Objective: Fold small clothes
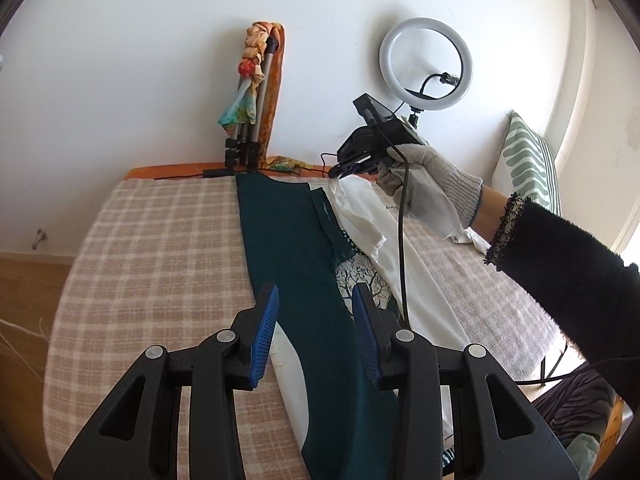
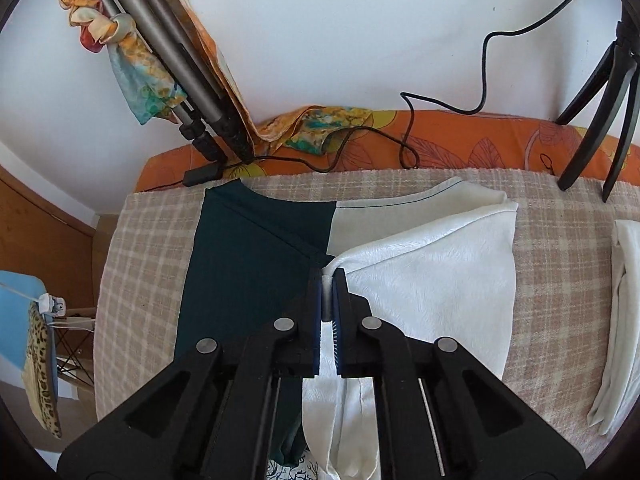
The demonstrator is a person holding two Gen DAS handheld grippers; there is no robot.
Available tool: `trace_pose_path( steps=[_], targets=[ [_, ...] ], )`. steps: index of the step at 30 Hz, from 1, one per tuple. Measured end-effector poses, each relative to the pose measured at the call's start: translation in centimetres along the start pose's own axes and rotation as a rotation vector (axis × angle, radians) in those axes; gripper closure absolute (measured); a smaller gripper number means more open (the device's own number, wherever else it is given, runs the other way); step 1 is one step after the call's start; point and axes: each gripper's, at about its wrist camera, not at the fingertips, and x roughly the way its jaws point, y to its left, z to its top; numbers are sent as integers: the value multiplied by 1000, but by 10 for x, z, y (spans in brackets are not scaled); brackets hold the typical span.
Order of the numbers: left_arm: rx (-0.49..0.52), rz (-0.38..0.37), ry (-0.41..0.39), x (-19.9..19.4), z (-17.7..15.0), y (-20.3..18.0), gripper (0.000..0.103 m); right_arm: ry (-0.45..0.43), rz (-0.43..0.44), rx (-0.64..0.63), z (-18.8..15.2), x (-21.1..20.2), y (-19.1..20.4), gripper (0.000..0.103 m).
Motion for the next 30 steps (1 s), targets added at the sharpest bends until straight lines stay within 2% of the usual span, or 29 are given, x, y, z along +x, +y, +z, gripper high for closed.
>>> trace_pose_path(
  steps=[3,6,8,10,13,16,18,24,30],
  targets=[
    [-5,-2,13,4,-1,3,67,39,-10,-25,0,23,9,97],
    [-10,11,25,8,-3,6,67,59,20,-27,-1,26,12,85],
    [-14,18,30,9,-4,8,67,16,65,-19,-2,8,11,76],
    [-7,31,34,9,-7,9,67,-47,108,4,-4,-20,3,64],
    [-8,41,43,10,-11,11,67,-106,164,51,-14,-62,-16,64],
    [-30,38,55,11,-14,14,67,-149,143,61,-38,-96,-33,64],
    [-47,26,56,10,-14,14,67,-138,137,84,-59,-102,-43,64],
    [-40,39,39,9,-14,8,67,-50,147,113,-118,-72,-58,64],
    [-21,53,40,13,-15,1,67,12,98,76,-140,-38,-46,64]
  ],
)
